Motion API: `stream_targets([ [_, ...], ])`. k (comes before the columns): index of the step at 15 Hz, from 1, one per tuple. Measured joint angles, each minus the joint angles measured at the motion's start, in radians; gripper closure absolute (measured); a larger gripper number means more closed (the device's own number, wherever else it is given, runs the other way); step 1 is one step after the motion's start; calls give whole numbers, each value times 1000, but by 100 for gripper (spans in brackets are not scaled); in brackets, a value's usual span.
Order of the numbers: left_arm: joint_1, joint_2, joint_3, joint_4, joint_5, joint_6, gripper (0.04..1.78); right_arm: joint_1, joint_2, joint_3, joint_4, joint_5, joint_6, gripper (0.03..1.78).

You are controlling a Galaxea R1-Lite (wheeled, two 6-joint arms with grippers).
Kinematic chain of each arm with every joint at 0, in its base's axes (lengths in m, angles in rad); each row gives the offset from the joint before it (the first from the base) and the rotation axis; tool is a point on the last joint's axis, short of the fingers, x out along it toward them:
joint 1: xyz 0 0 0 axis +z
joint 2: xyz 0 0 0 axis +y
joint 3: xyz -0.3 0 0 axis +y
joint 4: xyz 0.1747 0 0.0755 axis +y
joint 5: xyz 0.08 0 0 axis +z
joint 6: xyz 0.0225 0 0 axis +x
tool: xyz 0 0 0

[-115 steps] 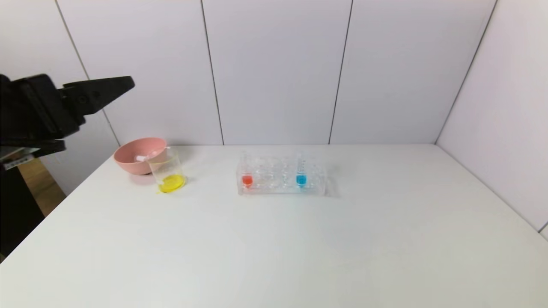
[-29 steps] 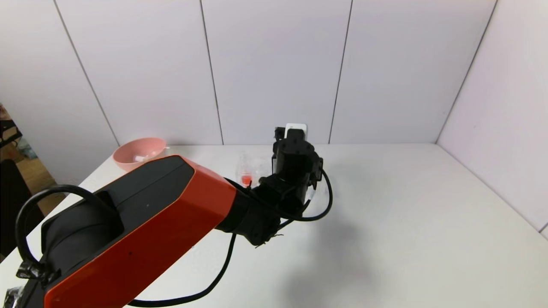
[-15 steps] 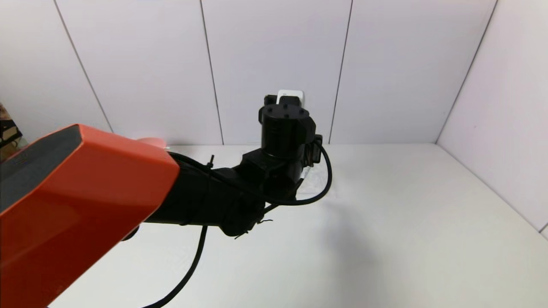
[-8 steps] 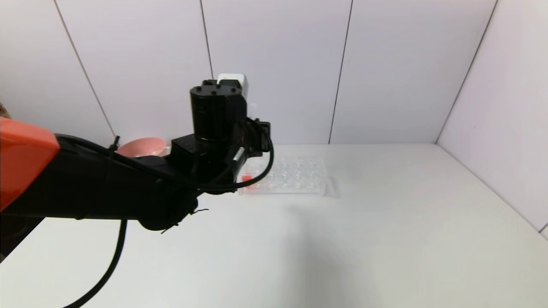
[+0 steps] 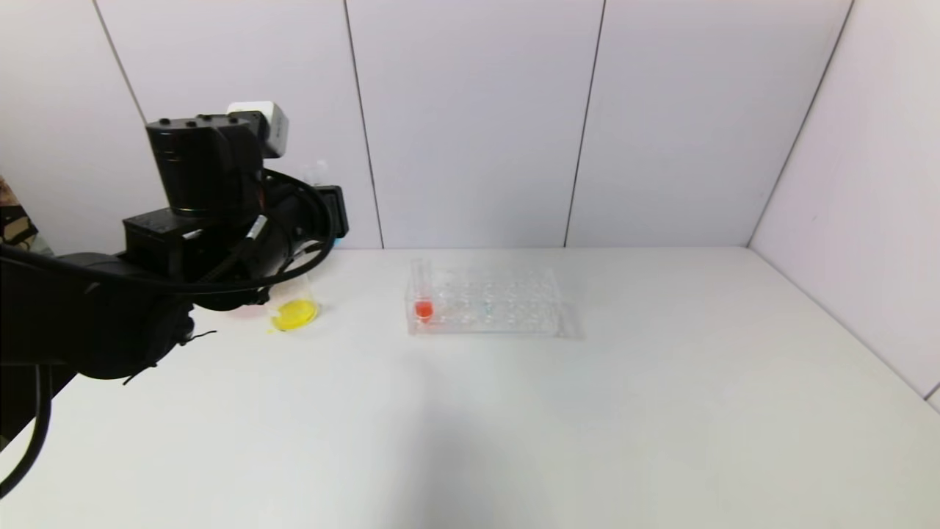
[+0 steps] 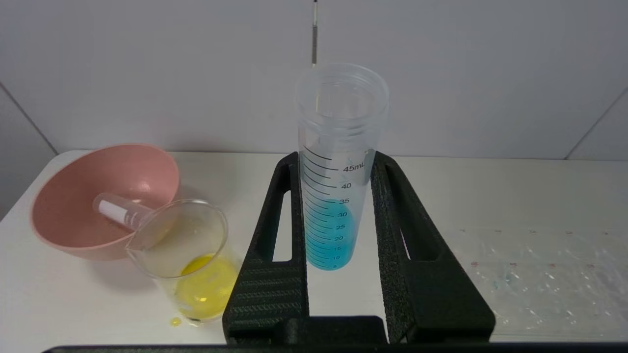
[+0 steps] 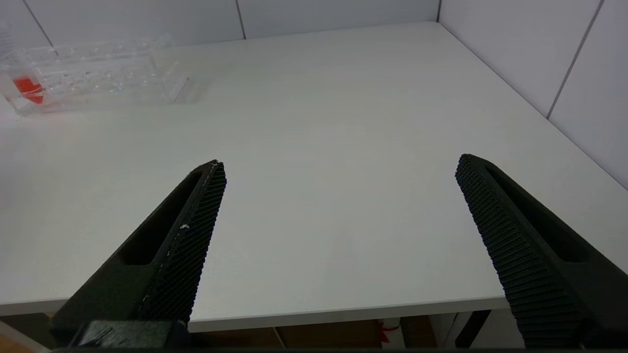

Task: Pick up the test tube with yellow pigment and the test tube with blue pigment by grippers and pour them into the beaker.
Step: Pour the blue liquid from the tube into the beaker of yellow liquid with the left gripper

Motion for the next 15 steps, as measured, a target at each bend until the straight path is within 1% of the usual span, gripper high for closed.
stream_targets([
  [3, 105, -55, 57, -2, -54, -2, 140, 0, 0, 0, 0, 0, 0, 10],
  [6, 210, -92, 81, 0, -121, -14, 140, 0, 0, 0, 0, 0, 0, 10],
  [9, 313, -113, 88, 21, -209, -15, 140, 0, 0, 0, 0, 0, 0, 10],
  [10, 333, -120, 88, 35, -233, -15, 140, 0, 0, 0, 0, 0, 0, 10],
  [12, 347, -137, 88, 57, -257, -11, 140, 0, 0, 0, 0, 0, 0, 10],
  [15, 352, -158, 88, 95, -260, -7, 140, 0, 0, 0, -1, 0, 0, 10],
])
